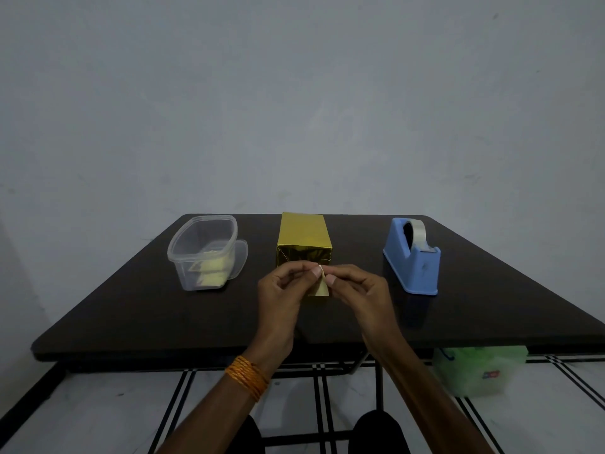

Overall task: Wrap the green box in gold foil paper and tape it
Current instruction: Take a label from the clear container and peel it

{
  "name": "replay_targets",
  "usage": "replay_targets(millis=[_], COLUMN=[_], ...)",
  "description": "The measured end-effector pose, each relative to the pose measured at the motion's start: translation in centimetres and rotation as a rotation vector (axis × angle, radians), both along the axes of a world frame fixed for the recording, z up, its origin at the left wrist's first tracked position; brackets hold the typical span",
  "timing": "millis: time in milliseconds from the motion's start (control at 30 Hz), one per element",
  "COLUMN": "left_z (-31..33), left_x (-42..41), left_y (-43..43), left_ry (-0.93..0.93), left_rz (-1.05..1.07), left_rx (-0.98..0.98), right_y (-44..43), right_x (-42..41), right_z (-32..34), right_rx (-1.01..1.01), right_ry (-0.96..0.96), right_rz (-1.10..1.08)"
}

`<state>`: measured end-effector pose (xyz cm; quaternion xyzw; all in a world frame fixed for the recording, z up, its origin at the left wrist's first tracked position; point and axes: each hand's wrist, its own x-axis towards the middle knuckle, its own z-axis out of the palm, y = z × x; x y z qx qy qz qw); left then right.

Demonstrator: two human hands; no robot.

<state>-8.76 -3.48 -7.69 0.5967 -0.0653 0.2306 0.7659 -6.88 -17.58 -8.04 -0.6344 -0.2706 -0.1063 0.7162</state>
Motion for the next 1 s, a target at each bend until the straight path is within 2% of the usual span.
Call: replay_targets(millis=[200,500,800,1000], left_z=[-0.36,-0.11,-0.22,-0.24], left_x=[0.41,0.1,-0.19,-0.12], left_y=[0.07,-0.09,-0.12,0.18], left_ry=[0.099,0.111,0.017,-0.013], left_rz=[-0.076,-0.117,-0.001,-0.004], left_rx=[-0.08,-0.148,-0.02,-0.004], right_y=[-0.23,-0.14,0.16,0.29], right_x=[0.25,0.15,-0.17,-0.07], right_z=[-0.43,-0.35,-0.29,-0.04], right_rx=[-0.028,-0.009,0.006,0.018], right_ry=[-0.03,-0.033,-0.042,-0.019], right_rz=[-0.03,-0.021,0.005,0.004])
